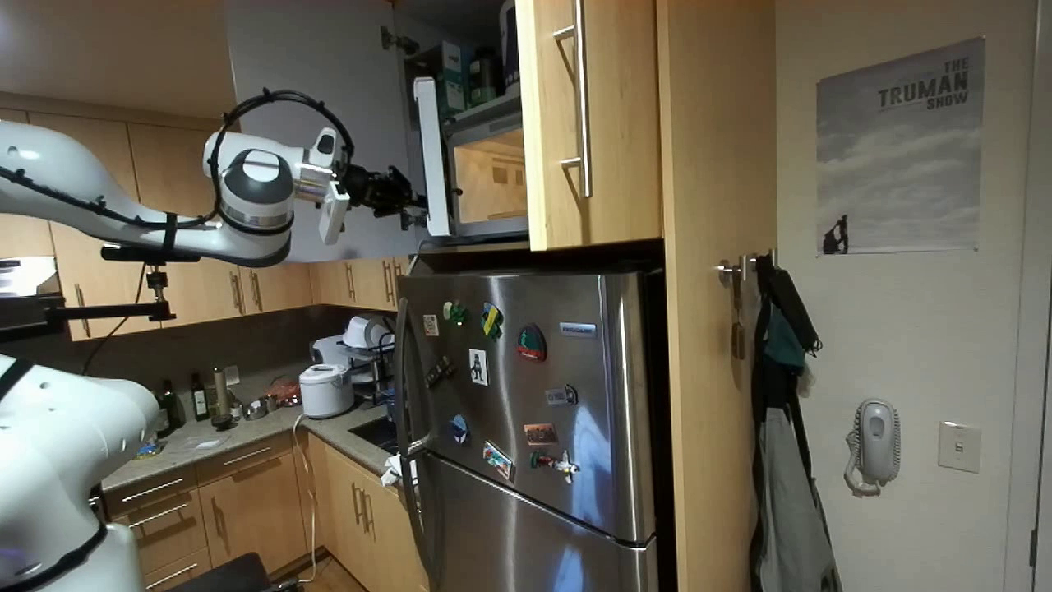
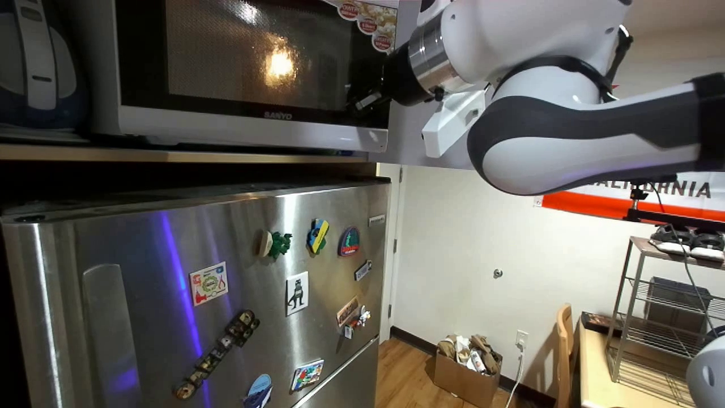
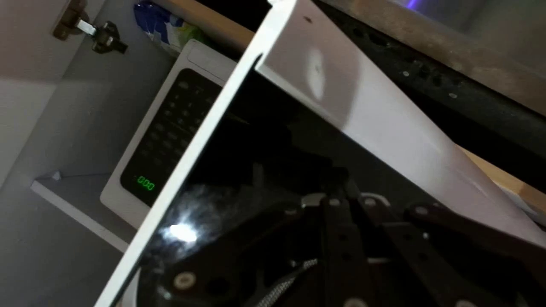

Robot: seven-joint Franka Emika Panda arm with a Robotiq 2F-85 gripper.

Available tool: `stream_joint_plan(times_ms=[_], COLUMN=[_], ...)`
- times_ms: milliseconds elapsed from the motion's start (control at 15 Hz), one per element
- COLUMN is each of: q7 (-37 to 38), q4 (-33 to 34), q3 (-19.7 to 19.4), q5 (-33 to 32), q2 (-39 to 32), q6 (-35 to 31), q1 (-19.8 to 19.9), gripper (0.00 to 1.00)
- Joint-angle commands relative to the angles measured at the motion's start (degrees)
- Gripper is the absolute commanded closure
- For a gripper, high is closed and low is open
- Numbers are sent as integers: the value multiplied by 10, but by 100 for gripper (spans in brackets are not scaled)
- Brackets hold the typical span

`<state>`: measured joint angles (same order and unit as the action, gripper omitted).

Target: Close the microwave door

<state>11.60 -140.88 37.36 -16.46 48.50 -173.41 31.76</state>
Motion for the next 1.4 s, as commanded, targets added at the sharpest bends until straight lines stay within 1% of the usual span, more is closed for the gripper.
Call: stream_joint_plan(times_ms=[0,1000,1333], q7=[9,15,16], q4=[39,144,172], q3=[24,106,130], q5=[0,2,3], q2=[-27,-97,-117], q6=[-10,5,11], q1=[53,191,226], gripper=[98,99,98])
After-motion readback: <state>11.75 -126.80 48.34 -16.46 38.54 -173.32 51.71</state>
